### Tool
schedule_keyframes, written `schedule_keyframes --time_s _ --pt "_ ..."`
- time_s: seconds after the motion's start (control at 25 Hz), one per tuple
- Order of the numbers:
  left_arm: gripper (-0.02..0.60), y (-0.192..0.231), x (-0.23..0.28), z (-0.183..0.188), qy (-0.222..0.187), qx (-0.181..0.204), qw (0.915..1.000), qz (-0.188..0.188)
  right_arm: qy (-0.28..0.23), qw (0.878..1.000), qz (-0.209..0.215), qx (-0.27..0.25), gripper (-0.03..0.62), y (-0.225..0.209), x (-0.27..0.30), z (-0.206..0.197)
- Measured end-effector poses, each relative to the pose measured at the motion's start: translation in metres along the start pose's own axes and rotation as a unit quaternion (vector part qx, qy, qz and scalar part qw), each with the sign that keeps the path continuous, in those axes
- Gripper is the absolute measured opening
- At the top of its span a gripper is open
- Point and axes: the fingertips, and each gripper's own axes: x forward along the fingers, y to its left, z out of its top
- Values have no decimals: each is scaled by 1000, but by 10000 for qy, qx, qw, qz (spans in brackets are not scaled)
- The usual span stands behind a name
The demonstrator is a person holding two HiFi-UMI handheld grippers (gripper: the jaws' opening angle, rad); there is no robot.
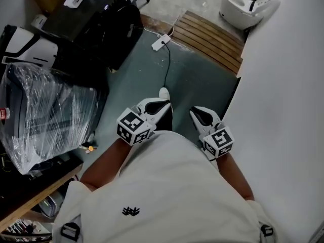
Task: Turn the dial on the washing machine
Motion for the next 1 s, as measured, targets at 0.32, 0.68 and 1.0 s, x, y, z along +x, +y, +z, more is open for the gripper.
schedule_keyframes --time_s 0.32,0.68,1.0 --pt "55 113 54 91 -304 -188 9994 10 340 9986 62 -403 26 -102 94 89" --pt "55 237 33 143 -797 -346 9922 896 608 9894 722 -1105 25 -149 217 173" --pt "55 316 -5 143 -1196 -968 9650 2124 676 9687 1590 -1781 26 -169 327 214"
